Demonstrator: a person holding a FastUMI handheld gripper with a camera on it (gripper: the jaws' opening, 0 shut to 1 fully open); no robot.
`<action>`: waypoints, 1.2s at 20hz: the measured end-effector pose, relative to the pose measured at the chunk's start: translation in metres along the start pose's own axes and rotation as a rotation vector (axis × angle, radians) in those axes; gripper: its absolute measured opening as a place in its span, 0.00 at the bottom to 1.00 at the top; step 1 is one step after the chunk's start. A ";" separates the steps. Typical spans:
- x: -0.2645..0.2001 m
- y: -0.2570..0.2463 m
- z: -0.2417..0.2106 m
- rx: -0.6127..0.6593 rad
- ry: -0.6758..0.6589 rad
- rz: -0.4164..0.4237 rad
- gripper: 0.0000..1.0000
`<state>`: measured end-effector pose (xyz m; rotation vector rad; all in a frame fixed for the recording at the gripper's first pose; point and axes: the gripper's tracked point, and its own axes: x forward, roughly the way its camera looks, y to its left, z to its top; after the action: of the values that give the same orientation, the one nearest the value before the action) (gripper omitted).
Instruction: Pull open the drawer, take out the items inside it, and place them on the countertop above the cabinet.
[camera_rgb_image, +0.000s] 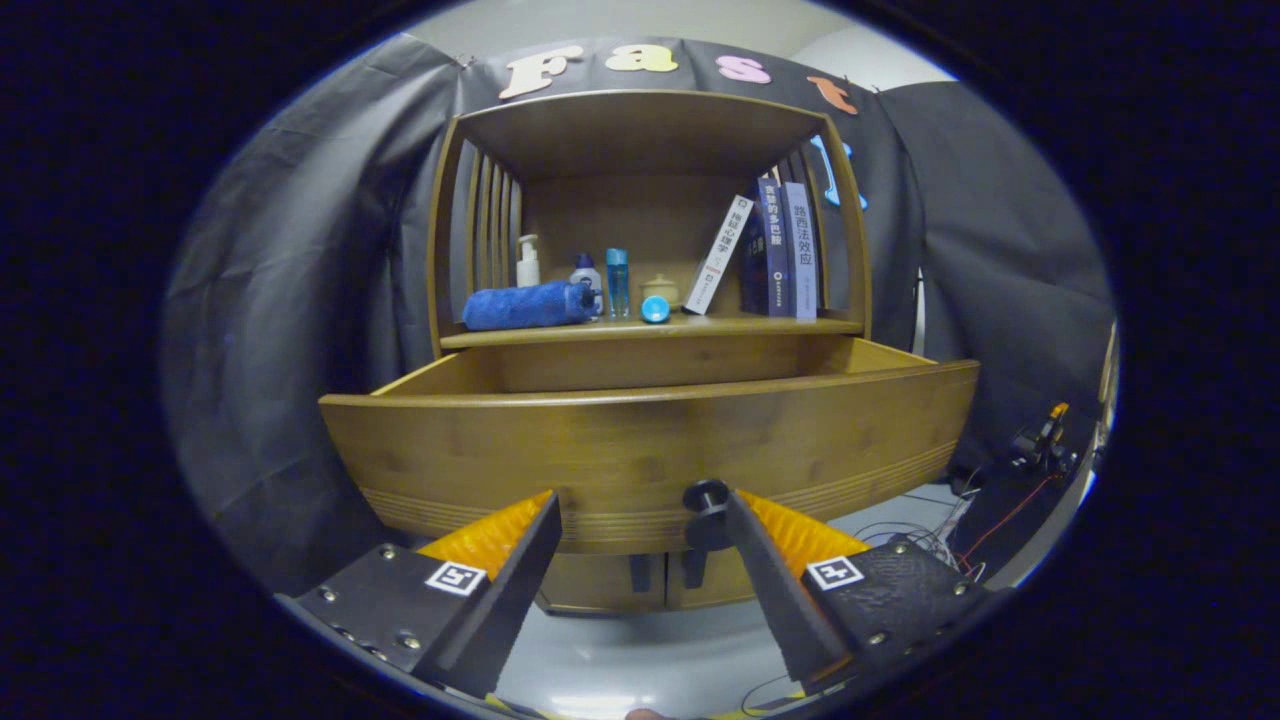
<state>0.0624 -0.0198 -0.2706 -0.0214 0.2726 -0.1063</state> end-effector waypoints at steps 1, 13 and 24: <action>0.004 0.001 0.002 0.008 -0.006 -0.002 1.00; 0.058 0.011 0.024 0.023 0.002 0.023 1.00; 0.129 0.020 0.035 0.008 0.089 0.066 1.00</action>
<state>0.1974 -0.0138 -0.2724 0.0006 0.3612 -0.0425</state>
